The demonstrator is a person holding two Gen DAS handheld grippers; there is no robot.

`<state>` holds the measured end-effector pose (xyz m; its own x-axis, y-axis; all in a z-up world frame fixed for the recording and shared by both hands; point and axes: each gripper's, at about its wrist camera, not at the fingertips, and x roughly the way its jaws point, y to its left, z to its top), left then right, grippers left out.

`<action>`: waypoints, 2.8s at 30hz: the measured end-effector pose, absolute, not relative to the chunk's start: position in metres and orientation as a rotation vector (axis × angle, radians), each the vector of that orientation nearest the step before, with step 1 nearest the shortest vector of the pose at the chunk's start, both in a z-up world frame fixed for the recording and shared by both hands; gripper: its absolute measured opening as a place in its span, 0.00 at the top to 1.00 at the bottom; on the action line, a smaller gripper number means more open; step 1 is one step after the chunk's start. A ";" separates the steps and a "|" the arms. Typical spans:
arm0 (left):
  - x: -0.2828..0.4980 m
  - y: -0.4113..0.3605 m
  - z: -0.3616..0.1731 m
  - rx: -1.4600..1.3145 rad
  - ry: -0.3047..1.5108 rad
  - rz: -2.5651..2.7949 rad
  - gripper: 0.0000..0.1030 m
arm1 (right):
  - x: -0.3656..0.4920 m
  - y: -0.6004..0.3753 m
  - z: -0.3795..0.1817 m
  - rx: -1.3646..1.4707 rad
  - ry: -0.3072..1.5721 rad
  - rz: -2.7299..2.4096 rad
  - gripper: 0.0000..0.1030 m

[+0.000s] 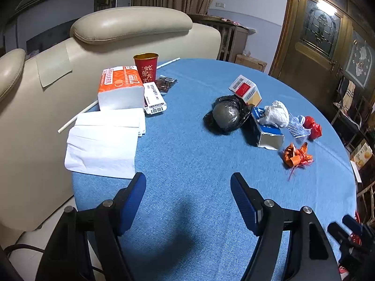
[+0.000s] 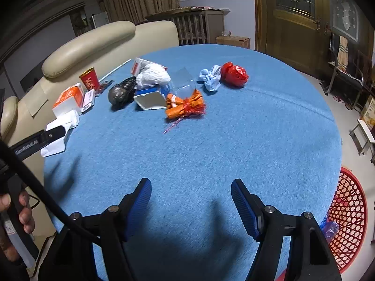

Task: Collect trash
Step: 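Bring both tools back over the table toward the remaining trash, then grasp the orange wrapped bundle with the right tool, then grasp the white plastic bag with the left tool, then hold the orange bundle in the right tool and white bag in the left tool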

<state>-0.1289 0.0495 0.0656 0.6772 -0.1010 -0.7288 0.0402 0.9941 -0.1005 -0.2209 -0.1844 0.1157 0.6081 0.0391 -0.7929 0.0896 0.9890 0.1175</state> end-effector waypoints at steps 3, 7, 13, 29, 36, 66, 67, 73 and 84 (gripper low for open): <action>-0.131 0.047 0.067 -0.065 0.811 -0.083 0.27 | -0.212 -0.194 0.115 0.162 0.909 -0.047 0.28; -0.129 0.047 0.062 -0.064 0.819 -0.084 0.27 | -0.188 -0.209 0.107 0.168 0.929 -0.071 0.28; -0.118 0.047 0.053 -0.075 0.849 -0.086 0.27 | -0.146 -0.203 0.106 0.138 0.933 -0.035 0.28; -0.086 0.017 0.059 -0.061 0.848 -0.155 0.27 | -0.052 -0.185 0.070 0.088 0.969 0.036 0.39; -0.053 -0.035 0.075 0.014 0.829 -0.271 0.27 | -0.078 -0.205 0.076 0.152 0.945 0.041 0.42; -0.054 -0.061 0.103 0.050 0.803 -0.419 0.61 | -0.169 -0.251 0.107 0.346 0.861 -0.031 0.42; -0.058 -0.056 0.101 0.046 0.805 -0.412 0.61 | -0.170 -0.249 0.109 0.344 0.859 -0.031 0.42; -0.103 -0.032 0.070 0.068 0.851 -0.365 0.61 | -0.186 -0.234 0.113 0.339 0.857 -0.032 0.42; -0.125 -0.012 0.055 0.051 0.915 -0.266 0.61 | -0.211 -0.212 0.124 0.324 0.849 -0.002 0.42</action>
<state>-0.1247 -0.0119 0.0553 0.5796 -0.2056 -0.7885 0.2487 0.9661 -0.0691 -0.2112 -0.2125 0.1236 0.6635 0.1263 -0.7374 0.1306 0.9510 0.2803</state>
